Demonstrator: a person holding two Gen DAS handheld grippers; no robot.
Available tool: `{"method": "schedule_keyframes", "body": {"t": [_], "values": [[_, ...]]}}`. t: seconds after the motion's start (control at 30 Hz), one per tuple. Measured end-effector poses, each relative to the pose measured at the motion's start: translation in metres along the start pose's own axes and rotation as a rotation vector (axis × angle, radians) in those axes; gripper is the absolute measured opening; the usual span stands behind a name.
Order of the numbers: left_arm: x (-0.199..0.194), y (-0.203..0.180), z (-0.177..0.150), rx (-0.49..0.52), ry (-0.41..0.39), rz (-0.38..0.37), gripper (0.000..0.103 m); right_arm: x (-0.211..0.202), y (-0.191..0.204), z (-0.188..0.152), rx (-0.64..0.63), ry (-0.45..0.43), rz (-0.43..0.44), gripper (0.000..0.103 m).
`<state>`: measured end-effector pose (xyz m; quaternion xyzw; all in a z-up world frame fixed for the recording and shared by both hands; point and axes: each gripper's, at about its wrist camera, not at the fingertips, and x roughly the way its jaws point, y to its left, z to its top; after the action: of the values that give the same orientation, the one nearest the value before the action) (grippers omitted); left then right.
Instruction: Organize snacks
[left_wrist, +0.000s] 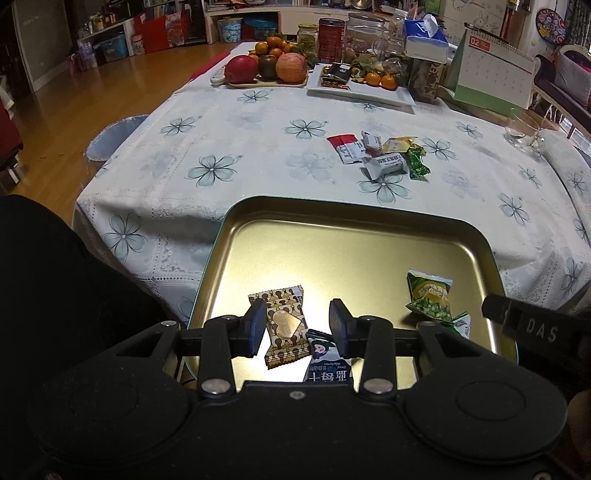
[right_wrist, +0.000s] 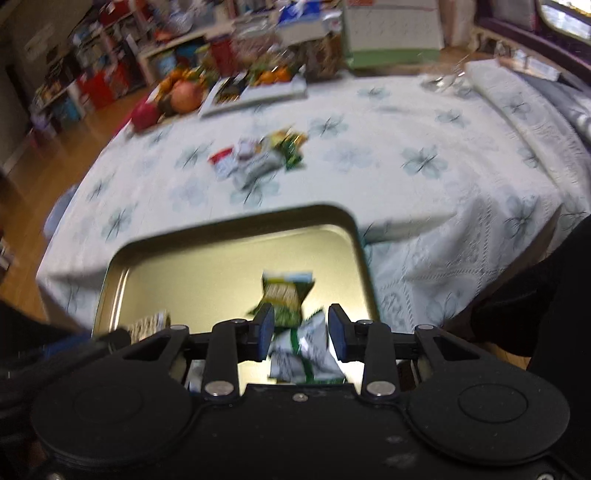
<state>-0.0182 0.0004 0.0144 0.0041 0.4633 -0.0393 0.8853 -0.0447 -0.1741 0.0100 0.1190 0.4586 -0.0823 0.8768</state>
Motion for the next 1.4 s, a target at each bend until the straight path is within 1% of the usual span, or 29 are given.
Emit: {"method": "schedule_keyframes", "body": {"t": [0.07,0.17,0.3,0.43,0.6,0.67,0.77,0.87,0.93,1.03,1.2,1.3,1.4], "values": [[0.001,-0.002,0.005,0.012,0.007,-0.004,0.047,0.000,0.000,0.009,0.022,-0.017,0.001,0.035],[0.002,-0.004,0.011,0.017,0.018,-0.001,0.047,0.005,0.003,0.022,0.010,-0.014,-0.001,0.035],[0.007,-0.002,0.025,0.003,0.027,0.005,0.047,0.016,0.009,0.038,-0.039,0.032,0.015,0.035],[0.017,0.002,0.045,-0.013,0.051,-0.005,0.047,0.028,0.012,0.056,-0.038,0.063,0.019,0.035],[0.031,0.003,0.072,0.002,0.051,-0.021,0.047,0.051,0.017,0.083,-0.060,0.162,0.062,0.035],[0.037,0.001,0.086,0.014,0.051,-0.031,0.047,0.061,0.020,0.093,-0.076,0.196,0.063,0.034],[0.047,-0.001,0.106,0.024,0.051,-0.034,0.047,0.071,0.026,0.114,-0.111,0.189,0.054,0.033],[0.059,-0.002,0.127,0.033,0.048,-0.027,0.047,0.080,0.029,0.143,-0.126,0.177,0.061,0.033],[0.068,-0.004,0.142,0.033,0.055,-0.030,0.047,0.088,0.028,0.165,-0.095,0.171,0.082,0.033],[0.084,-0.004,0.167,0.023,0.072,-0.040,0.047,0.100,0.024,0.198,-0.044,0.155,0.064,0.033],[0.107,-0.010,0.198,0.036,0.070,-0.049,0.047,0.134,0.010,0.250,0.052,0.178,0.089,0.033],[0.125,-0.014,0.212,0.045,0.075,-0.042,0.047,0.160,0.000,0.272,0.107,0.215,0.111,0.033],[0.145,-0.016,0.224,0.044,0.112,-0.061,0.047,0.185,-0.007,0.283,0.154,0.258,0.117,0.033]]}}
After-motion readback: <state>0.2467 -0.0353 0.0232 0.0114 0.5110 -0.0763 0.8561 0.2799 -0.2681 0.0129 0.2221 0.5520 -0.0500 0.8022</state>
